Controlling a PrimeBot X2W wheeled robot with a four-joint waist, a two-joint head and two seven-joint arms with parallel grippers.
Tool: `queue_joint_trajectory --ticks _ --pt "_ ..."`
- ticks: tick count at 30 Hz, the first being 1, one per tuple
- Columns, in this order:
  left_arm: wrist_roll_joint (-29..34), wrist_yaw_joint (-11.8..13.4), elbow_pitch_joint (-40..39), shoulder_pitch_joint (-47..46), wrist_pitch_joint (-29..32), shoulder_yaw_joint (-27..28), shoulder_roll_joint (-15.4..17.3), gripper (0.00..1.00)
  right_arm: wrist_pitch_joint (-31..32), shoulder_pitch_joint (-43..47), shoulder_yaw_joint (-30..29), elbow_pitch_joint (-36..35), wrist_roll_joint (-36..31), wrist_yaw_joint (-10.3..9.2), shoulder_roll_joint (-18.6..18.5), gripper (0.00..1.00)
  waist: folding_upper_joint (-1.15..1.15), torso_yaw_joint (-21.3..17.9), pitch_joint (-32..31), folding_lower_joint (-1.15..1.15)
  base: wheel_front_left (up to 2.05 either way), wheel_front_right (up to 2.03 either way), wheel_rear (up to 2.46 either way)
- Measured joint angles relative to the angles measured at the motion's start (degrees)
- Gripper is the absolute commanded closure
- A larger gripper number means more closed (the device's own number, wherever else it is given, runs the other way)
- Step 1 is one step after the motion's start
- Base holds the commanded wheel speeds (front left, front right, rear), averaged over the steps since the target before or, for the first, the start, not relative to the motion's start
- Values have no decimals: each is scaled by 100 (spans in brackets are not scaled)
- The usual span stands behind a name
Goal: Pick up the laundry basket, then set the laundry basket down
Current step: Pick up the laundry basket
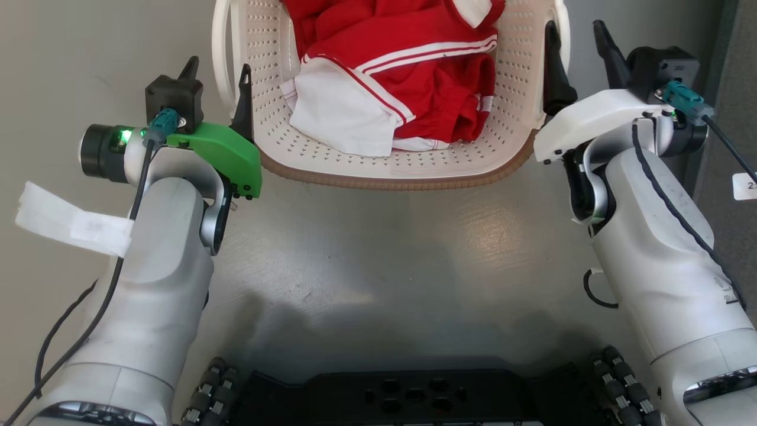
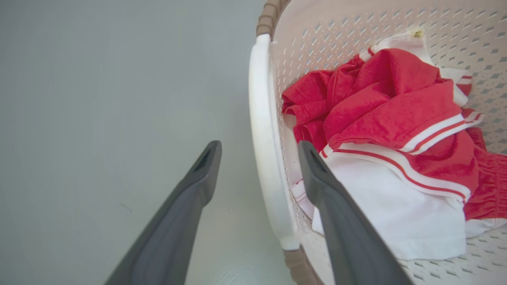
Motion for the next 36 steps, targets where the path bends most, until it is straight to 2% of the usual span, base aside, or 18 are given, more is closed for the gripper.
queue_joint_trajectory --ticks 14,22,30,31,32,33,35,36 --pt "-255 -154 569 -402 -1 -252 -5 0 1 -210 457 641 301 -1 -8 0 0 16 106 0 0 0 0" --pt "-599 -353 795 -467 58 -487 -5 0 1 -405 706 866 472 -9 -10 0 0 3 128 0 0 0 0" --pt "-703 -398 938 -634 58 -713 -9 0 1 -594 839 982 636 -35 -13 0 0 -18 162 0 0 0 0" --pt "-704 -398 948 -643 58 -731 -9 6 1 -610 858 991 642 -36 -13 0 0 -19 166 0 0 0 0" --pt "-709 -398 962 -654 58 -740 -9 13 1 -624 876 1006 643 -36 -13 4 0 -21 169 0 0 0 0" --pt "-734 -398 980 -669 58 -748 -9 20 0 -633 890 1025 647 -38 -13 15 0 -23 173 0 0 0 0" --pt "-835 -398 1023 -694 58 -772 -9 48 0 -648 917 1077 695 -42 -13 52 0 -25 178 0 0 0 0" --pt "-889 -398 1053 -697 58 -789 -9 56 1 -660 932 1102 702 -42 -13 59 0 -25 179 0 0 0 0"
